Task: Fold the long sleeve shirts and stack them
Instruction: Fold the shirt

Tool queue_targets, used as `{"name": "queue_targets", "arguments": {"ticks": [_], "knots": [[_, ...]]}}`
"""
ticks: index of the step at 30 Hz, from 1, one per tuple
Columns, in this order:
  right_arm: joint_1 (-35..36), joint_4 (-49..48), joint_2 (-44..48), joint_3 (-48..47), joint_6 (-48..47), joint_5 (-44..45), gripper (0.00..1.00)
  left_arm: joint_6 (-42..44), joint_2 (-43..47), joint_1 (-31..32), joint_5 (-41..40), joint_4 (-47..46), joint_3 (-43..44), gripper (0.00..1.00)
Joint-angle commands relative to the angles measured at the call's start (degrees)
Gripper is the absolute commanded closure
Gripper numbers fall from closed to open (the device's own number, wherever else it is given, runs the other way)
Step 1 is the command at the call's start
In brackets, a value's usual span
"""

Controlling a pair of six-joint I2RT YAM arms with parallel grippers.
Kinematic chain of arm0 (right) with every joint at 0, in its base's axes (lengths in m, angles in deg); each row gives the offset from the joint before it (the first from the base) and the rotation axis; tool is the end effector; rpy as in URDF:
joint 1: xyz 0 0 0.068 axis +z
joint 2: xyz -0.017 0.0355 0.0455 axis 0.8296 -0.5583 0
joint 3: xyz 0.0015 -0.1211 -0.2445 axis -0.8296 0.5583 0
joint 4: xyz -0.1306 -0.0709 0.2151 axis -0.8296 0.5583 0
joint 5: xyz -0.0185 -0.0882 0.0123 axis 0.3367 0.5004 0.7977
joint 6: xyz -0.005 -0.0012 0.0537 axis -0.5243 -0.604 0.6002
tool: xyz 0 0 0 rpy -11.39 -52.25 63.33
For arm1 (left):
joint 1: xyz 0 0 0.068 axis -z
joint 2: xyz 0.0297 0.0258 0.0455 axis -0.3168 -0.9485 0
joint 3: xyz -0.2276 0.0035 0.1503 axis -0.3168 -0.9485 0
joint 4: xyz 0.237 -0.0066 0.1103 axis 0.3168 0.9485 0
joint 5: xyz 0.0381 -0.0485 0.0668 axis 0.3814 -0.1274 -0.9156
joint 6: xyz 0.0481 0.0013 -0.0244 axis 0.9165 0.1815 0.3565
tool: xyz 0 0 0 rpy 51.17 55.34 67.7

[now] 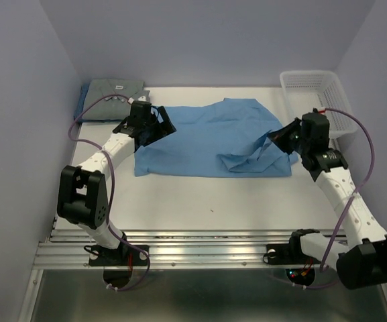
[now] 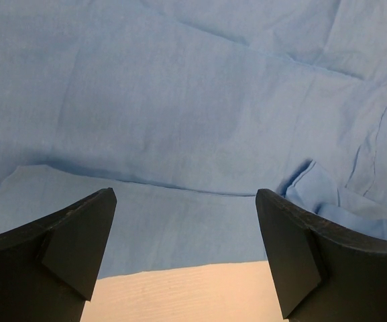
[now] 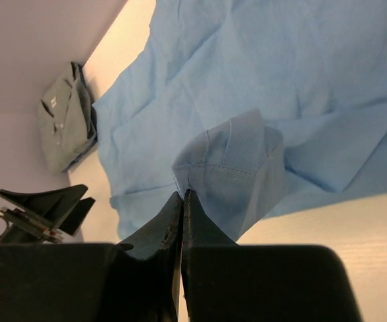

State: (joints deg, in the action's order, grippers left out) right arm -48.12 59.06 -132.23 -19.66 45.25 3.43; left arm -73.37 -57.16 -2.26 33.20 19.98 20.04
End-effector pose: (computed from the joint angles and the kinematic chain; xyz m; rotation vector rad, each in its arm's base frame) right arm 0.2486 0.0360 0.3380 0.7397 2.0061 0.6463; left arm 0.3518 -0.1060 0.2680 -0.2761 2.1965 -0.6006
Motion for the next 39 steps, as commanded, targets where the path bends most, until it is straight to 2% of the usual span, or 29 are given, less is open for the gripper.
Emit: {"name": "queue_targets", "arguments": {"ticks": [1, 8, 12, 18, 19, 23, 26, 31, 33, 39], "knots": [[0.1, -0.6, 6.4, 7.0, 14.7, -3.7, 0.99, 1.0, -0.1, 0.9, 2.6, -1.6, 2.6, 0.01], [0.1, -9.4, 14.0, 22.3, 28.2, -9.4, 0.99, 1.0, 0.5, 2.4, 3.8, -1.8, 2.0, 0.01], [0.1, -10.0, 12.7, 23.5, 28.1, -14.2, 0.99, 0.0, 2.5, 4.0, 3.8, -3.0, -0.5, 0.01], [0.6, -13.1, 7.6, 23.5, 26.3, -16.7, 0.99, -2.4, 2.9, 7.3, 5.5, -5.1, -2.8, 0.01], [0.6, -16.3, 4.2, 22.6, 23.5, -15.9, 0.99, -3.4, 2.4, 10.3, 7.6, -6.2, -2.5, 0.01], [0.6, -17.5, 1.7, 21.7, 23.9, -17.7, 0.99, -5.2, 2.8, 13.6, 9.5, -8.5, -3.5, 0.01], [0.6, -18.1, 2.1, 23.1, 23.9, -16.1, 0.99, -7.7, 3.1, 15.7, 10.0, -11.9, -4.9, 0.01], [0.6, -13.7, 2.8, 22.5, 21.9, -15.6, 0.99, -10.4, 3.8, 18.4, 8.5, -15.8, -7.7, 0.01], [0.6, -13.8, 2.8, 24.2, 21.7, -17.2, 0.99, -11.7, 3.9, 19.3, 8.0, -17.0, -8.6, 0.01], [0.6, -22.5, 1.2, 31.4, 25.1, -21.8, 0.99, -14.7, 3.2, 24.1, 6.3, -19.1, -8.4, 0.01]]}}
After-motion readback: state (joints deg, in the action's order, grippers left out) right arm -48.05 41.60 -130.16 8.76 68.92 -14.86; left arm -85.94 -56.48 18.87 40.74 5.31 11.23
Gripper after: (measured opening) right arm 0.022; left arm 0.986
